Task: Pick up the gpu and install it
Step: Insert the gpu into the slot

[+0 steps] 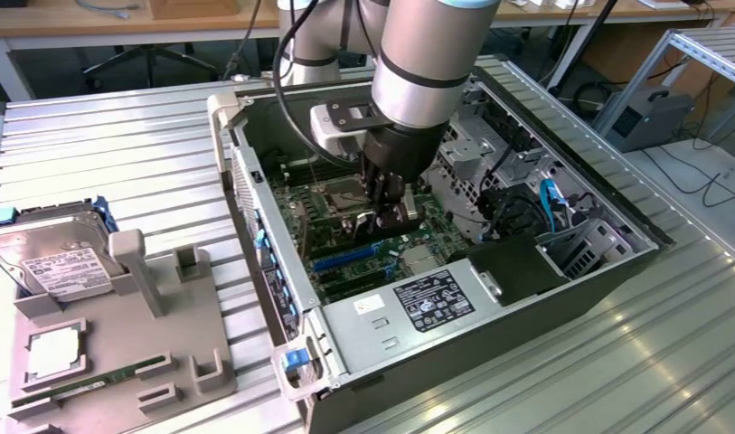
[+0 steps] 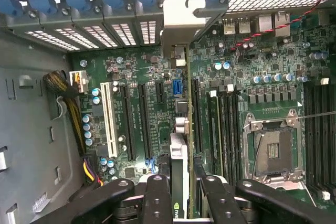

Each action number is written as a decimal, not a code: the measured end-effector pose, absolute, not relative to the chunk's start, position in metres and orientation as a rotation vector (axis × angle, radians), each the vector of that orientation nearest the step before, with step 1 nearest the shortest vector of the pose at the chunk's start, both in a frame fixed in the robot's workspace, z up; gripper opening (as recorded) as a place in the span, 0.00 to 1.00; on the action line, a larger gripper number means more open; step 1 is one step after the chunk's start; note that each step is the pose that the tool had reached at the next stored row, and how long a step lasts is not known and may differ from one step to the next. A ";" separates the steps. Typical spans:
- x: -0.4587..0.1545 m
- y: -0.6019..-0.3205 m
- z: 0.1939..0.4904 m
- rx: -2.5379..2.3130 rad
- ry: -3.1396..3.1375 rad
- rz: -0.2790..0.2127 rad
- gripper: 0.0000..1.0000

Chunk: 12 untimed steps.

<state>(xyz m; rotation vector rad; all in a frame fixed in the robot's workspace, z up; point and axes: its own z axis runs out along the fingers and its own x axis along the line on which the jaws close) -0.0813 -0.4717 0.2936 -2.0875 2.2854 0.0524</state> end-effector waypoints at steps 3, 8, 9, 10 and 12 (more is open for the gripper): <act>-0.081 -0.472 0.294 -2.087 2.285 0.052 0.27; -0.081 -0.472 0.294 -2.088 2.285 0.052 0.27; -0.081 -0.472 0.294 -2.087 2.285 0.052 0.27; -0.081 -0.472 0.294 -2.087 2.285 0.052 0.27; -0.081 -0.472 0.294 -2.088 2.285 0.052 0.27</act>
